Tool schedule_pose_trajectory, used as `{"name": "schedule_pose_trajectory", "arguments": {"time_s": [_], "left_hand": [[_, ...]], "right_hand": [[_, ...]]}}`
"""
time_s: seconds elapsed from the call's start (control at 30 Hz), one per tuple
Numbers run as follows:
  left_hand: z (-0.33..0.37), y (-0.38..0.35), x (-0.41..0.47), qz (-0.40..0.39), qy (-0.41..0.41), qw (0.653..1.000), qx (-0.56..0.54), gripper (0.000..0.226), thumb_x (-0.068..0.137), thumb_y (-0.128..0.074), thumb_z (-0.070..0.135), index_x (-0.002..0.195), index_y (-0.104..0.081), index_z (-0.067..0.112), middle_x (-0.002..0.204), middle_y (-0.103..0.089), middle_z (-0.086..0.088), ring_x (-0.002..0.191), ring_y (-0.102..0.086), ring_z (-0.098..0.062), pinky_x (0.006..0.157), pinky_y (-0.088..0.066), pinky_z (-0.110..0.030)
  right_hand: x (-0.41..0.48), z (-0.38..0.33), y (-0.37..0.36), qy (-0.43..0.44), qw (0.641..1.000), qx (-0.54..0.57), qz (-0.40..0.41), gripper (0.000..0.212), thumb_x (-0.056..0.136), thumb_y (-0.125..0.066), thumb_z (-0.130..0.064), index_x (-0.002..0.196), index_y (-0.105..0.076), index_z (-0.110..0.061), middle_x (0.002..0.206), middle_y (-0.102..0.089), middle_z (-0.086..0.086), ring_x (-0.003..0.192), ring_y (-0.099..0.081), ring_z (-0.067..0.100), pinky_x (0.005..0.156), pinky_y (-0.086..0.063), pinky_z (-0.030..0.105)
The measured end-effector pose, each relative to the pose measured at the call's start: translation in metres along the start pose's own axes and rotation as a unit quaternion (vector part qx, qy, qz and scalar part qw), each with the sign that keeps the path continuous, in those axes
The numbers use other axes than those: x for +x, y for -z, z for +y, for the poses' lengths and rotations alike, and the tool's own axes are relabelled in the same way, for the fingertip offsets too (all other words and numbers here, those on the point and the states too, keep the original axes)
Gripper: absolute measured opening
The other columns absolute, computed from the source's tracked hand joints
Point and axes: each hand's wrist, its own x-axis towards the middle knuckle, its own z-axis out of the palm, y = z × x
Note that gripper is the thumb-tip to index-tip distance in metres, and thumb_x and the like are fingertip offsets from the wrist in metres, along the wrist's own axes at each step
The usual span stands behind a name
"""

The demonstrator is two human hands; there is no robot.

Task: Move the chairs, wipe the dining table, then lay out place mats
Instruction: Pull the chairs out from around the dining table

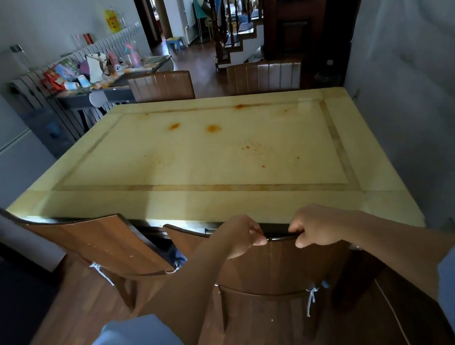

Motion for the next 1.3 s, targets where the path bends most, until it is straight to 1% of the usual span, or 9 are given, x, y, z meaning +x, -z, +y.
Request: {"name": "schedule_pose_trajectory", "arguments": {"time_s": [0.07,0.17,0.23,0.33,0.57,0.9,1.0,1.1,1.3], "left_hand": [[0.009,0.008,-0.001,0.018,-0.008,1.0,0.001,0.025,0.087,-0.065,0.023,0.109,-0.07,0.013,0.113,-0.069,-0.007,0.105,-0.063,-0.021,0.086,-0.045,-0.028],[0.032,0.027,0.0,0.045,-0.03,0.998,0.025,0.026,0.089,-0.062,0.022,0.114,-0.068,0.015,0.121,-0.065,-0.004,0.111,-0.059,-0.018,0.088,-0.041,-0.024],[0.054,0.039,0.003,0.05,-0.045,0.997,0.043,0.027,0.091,-0.06,0.021,0.116,-0.067,0.015,0.126,-0.063,-0.004,0.115,-0.057,-0.019,0.094,-0.041,-0.028],[0.091,0.049,0.016,0.051,-0.061,0.994,0.074,0.027,0.092,-0.059,0.02,0.117,-0.066,0.016,0.125,-0.063,-0.003,0.114,-0.058,-0.018,0.095,-0.043,-0.029],[0.199,0.04,0.072,0.046,-0.077,0.99,0.11,0.027,0.091,-0.059,0.022,0.116,-0.067,0.018,0.123,-0.064,-0.001,0.113,-0.058,-0.016,0.093,-0.04,-0.025],[0.342,0.01,0.177,0.066,-0.052,0.988,0.127,0.03,0.092,-0.058,0.026,0.121,-0.064,0.018,0.126,-0.063,-0.001,0.112,-0.059,-0.017,0.091,-0.044,-0.028],[0.362,0.012,0.207,0.067,-0.041,0.986,0.146,0.029,0.092,-0.058,0.026,0.12,-0.064,0.02,0.125,-0.063,0.0,0.113,-0.059,-0.015,0.09,-0.041,-0.026],[0.378,0.019,0.239,0.069,-0.035,0.985,0.153,0.029,0.093,-0.056,0.026,0.12,-0.064,0.02,0.126,-0.063,0.0,0.113,-0.058,-0.016,0.095,-0.043,-0.029],[0.386,0.044,0.306,0.106,-0.033,0.98,0.163,0.03,0.093,-0.056,0.027,0.12,-0.064,0.019,0.126,-0.062,0.0,0.114,-0.057,-0.016,0.098,-0.042,-0.032]], "right_hand": [[-0.01,-0.003,0.006,0.013,0.999,0.027,0.032,0.036,0.094,-0.054,-0.024,0.128,-0.059,-0.012,0.116,-0.067,0.012,0.103,-0.065,0.026,0.091,-0.051,0.037],[-0.03,-0.001,0.02,0.027,0.995,0.051,0.085,0.04,0.097,-0.051,-0.025,0.134,-0.053,-0.013,0.133,-0.059,0.004,0.119,-0.057,0.02,0.096,-0.043,0.026],[-0.041,0.009,0.032,0.031,0.993,0.044,0.109,0.038,0.097,-0.05,-0.025,0.132,-0.055,-0.012,0.132,-0.06,0.003,0.118,-0.057,0.018,0.093,-0.041,0.022],[-0.052,0.036,0.056,0.014,0.987,0.041,0.152,0.032,0.094,-0.054,-0.027,0.122,-0.063,-0.013,0.123,-0.064,0.004,0.11,-0.06,0.019,0.093,-0.044,0.028],[-0.079,0.142,0.114,0.037,0.973,0.085,0.213,0.037,0.094,-0.054,-0.022,0.13,-0.057,-0.012,0.134,-0.057,0.003,0.121,-0.054,0.016,0.101,-0.04,0.024],[-0.079,0.308,0.191,0.058,0.964,0.113,0.233,0.037,0.095,-0.053,-0.023,0.13,-0.057,-0.013,0.13,-0.059,0.005,0.115,-0.058,0.018,0.094,-0.045,0.026],[-0.066,0.341,0.21,0.067,0.963,0.114,0.234,0.035,0.096,-0.052,-0.023,0.128,-0.059,-0.012,0.128,-0.061,0.005,0.112,-0.059,0.019,0.094,-0.047,0.028],[-0.043,0.366,0.228,0.073,0.962,0.116,0.235,0.035,0.096,-0.051,-0.025,0.128,-0.059,-0.013,0.13,-0.06,0.005,0.113,-0.058,0.02,0.097,-0.048,0.033],[0.011,0.398,0.273,0.082,0.962,0.098,0.24,0.04,0.096,-0.051,-0.03,0.131,-0.056,-0.011,0.133,-0.058,0.005,0.117,-0.057,0.02,0.1,-0.046,0.033]]}}
